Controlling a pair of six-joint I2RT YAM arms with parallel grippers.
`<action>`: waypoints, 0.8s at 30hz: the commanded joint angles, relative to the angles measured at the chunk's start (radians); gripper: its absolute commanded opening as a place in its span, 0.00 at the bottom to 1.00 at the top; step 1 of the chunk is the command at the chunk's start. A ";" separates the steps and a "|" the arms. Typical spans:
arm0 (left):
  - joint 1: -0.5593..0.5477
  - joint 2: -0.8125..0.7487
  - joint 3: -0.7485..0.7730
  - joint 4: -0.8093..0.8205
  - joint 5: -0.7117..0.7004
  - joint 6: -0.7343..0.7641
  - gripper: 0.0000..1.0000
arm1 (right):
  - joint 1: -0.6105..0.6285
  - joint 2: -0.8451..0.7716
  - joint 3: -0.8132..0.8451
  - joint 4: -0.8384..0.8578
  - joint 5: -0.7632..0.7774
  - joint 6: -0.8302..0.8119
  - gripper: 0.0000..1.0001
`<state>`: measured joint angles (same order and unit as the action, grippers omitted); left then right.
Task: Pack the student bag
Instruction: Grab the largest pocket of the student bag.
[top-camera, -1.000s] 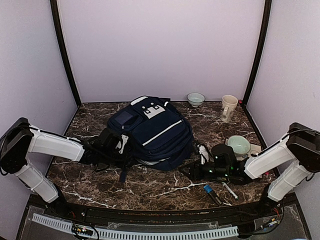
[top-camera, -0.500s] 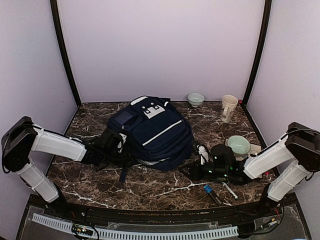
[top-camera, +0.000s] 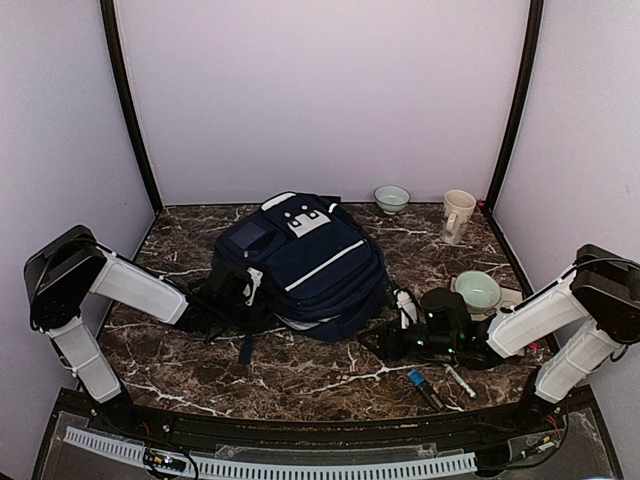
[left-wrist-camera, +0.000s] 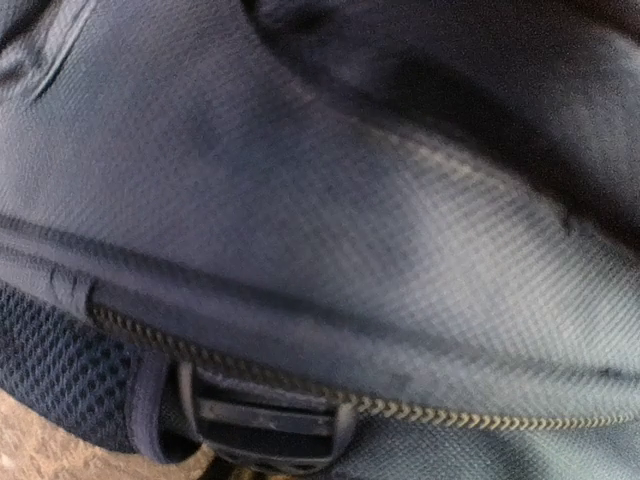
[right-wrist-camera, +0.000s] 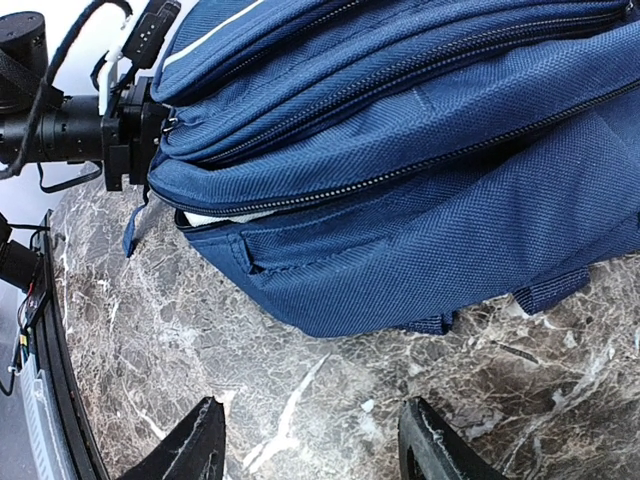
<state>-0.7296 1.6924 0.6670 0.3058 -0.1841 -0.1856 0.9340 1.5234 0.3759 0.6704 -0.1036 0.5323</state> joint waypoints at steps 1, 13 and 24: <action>0.010 0.020 0.044 0.100 -0.025 0.003 0.25 | 0.006 0.008 0.022 0.003 0.019 -0.016 0.60; 0.010 -0.092 0.005 0.086 -0.023 0.026 0.00 | 0.007 0.024 0.041 0.001 -0.002 -0.030 0.60; -0.007 -0.152 0.049 -0.200 -0.011 -0.038 0.00 | 0.037 0.161 0.131 0.046 -0.075 -0.050 0.60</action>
<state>-0.7258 1.5982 0.6895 0.1772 -0.1978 -0.1959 0.9581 1.6390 0.4667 0.6636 -0.1455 0.4992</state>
